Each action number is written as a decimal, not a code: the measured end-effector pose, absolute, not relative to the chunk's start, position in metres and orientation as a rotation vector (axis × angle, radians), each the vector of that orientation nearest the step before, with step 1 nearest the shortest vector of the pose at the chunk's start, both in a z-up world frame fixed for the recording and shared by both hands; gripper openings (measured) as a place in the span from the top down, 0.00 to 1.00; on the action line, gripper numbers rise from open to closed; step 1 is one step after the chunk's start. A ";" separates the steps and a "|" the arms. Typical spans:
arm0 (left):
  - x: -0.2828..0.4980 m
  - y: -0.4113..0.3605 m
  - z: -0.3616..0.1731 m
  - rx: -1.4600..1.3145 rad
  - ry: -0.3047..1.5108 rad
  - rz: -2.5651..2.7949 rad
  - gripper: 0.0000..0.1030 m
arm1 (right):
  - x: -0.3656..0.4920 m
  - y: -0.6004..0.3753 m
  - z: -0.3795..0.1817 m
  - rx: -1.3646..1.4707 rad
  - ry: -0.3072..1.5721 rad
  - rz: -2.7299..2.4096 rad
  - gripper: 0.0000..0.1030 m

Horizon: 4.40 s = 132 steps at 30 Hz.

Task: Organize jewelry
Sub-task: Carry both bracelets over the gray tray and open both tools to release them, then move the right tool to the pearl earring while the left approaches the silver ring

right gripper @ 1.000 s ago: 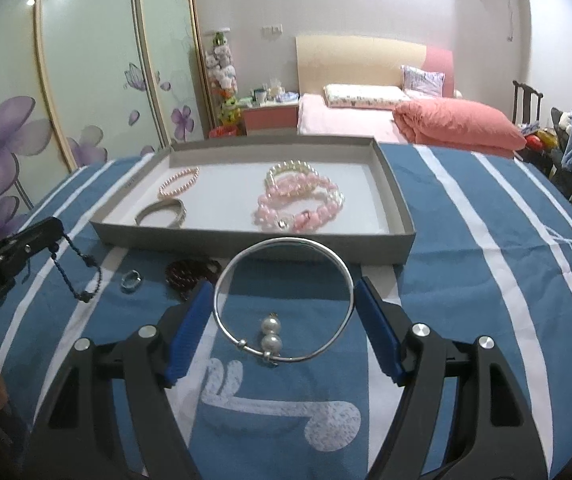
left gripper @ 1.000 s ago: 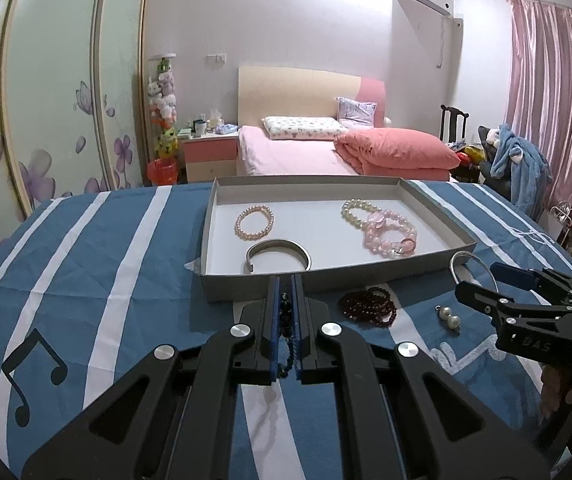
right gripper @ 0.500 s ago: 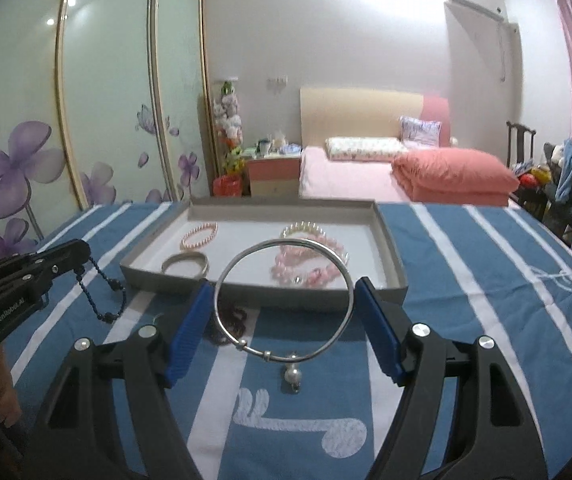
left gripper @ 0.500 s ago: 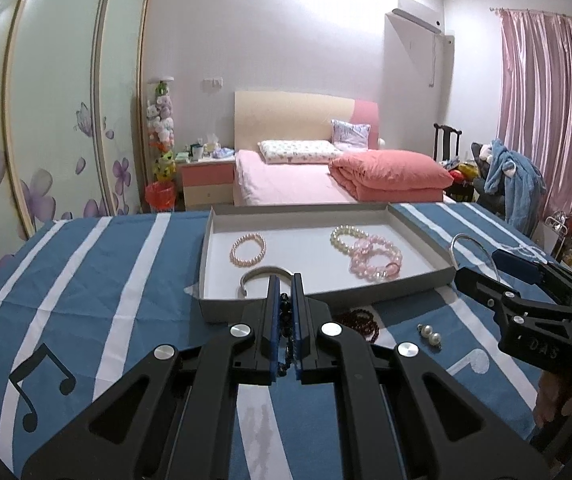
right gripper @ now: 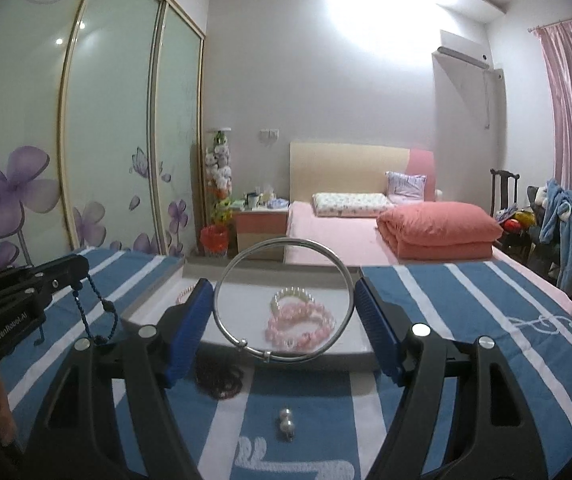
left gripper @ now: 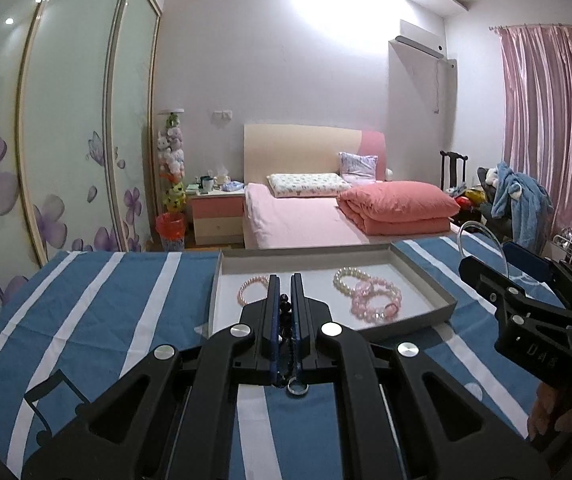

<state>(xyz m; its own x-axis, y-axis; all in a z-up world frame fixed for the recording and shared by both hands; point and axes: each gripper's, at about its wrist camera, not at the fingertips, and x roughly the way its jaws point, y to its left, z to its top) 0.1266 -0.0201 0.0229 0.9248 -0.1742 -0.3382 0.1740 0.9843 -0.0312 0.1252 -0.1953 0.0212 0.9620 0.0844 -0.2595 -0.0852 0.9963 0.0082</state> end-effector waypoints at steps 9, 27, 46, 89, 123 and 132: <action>0.145 -0.027 0.034 -0.021 0.313 -0.145 0.94 | 0.141 -0.196 0.038 0.021 0.177 0.049 0.31; 0.193 -0.037 0.019 -0.009 0.353 -0.126 0.94 | 0.206 -0.199 0.029 0.027 0.181 0.010 0.31; 0.247 -0.043 -0.018 -0.021 0.498 -0.170 0.94 | 0.292 -0.190 -0.017 0.020 0.514 0.075 0.31; 0.163 0.032 -0.025 -0.064 0.625 -0.089 0.62 | 0.172 -0.215 -0.055 0.039 0.775 0.172 0.49; 0.184 -0.044 -0.072 0.090 0.867 -0.201 0.55 | 0.185 -0.226 -0.080 -0.004 0.887 0.088 0.86; 0.183 -0.039 -0.072 0.103 0.885 -0.123 0.78 | 0.187 -0.227 -0.080 -0.005 0.886 0.091 0.86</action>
